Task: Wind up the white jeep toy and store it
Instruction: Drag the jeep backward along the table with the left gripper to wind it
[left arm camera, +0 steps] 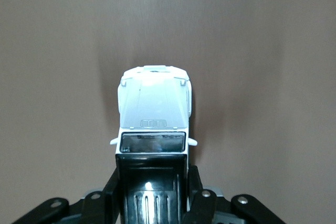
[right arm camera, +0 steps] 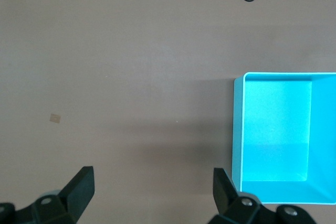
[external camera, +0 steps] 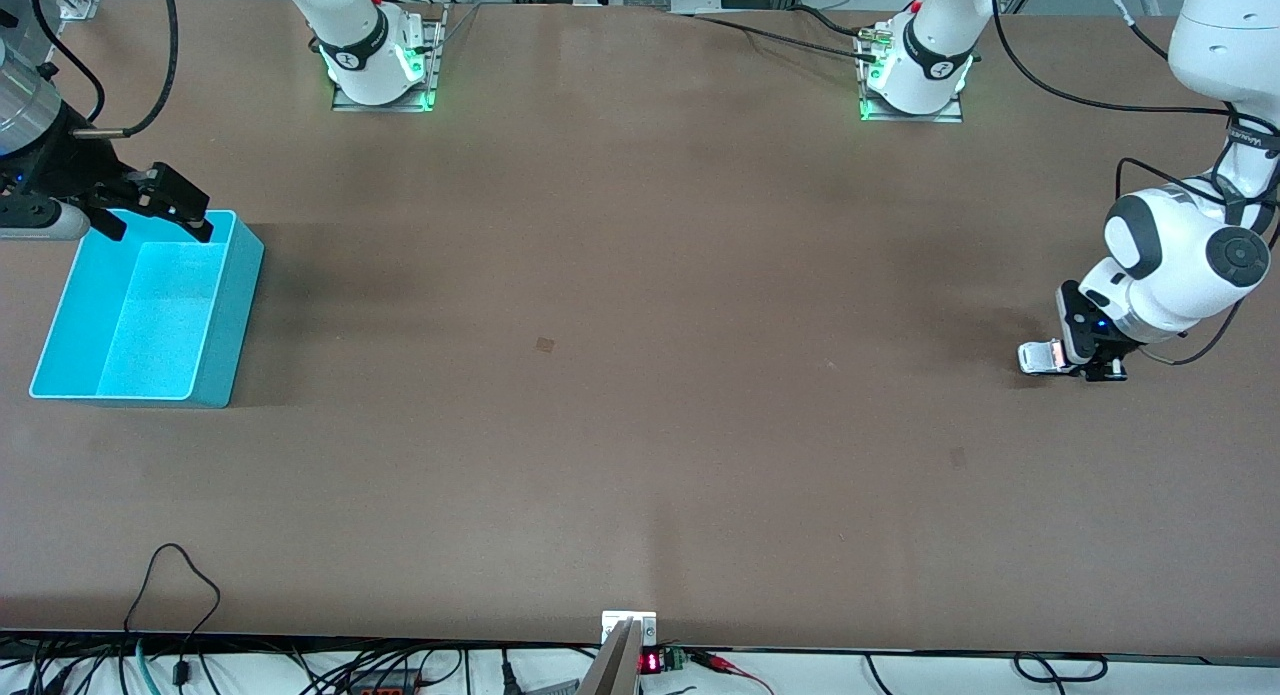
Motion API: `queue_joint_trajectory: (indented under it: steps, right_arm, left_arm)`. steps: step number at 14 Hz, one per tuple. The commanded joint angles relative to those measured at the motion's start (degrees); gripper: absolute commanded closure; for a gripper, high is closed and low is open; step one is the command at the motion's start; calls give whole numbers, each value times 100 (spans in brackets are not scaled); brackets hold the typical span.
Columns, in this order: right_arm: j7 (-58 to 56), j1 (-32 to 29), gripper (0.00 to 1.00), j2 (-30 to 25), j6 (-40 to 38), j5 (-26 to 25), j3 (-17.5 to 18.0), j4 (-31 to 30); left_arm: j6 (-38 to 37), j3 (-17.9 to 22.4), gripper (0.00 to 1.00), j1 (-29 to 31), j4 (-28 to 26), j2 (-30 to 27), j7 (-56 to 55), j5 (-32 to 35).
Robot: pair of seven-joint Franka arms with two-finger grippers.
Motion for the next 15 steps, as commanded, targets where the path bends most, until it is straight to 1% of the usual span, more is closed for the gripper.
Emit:
queue_joint_trajectory:
  steps: [1, 6, 11, 12, 13, 15]
  right_arm:
    - [-48, 11, 0, -78, -62, -24, -21, 9]
    - [-57, 11, 0, -78, -71, -24, -21, 9]
    - [-48, 11, 0, -78, -71, -24, -21, 18]
    - [-57, 11, 0, -78, -71, -24, -21, 9]
    - [-57, 11, 0, -78, -71, -24, -21, 9]
    - [-48, 11, 0, -78, -71, -24, -21, 9]
  left_arm:
    - [6, -17, 75, 290, 70, 360, 240, 108]
    - [-3, -26, 75, 598, 421, 623, 609, 117]
    - [-3, -26, 74, 678, 439, 632, 733, 117]
    - [-3, -34, 71, 678, 439, 632, 733, 108]
    - [6, -34, 59, 678, 447, 632, 733, 108]
    - [-47, -43, 0, 687, 535, 589, 724, 73]
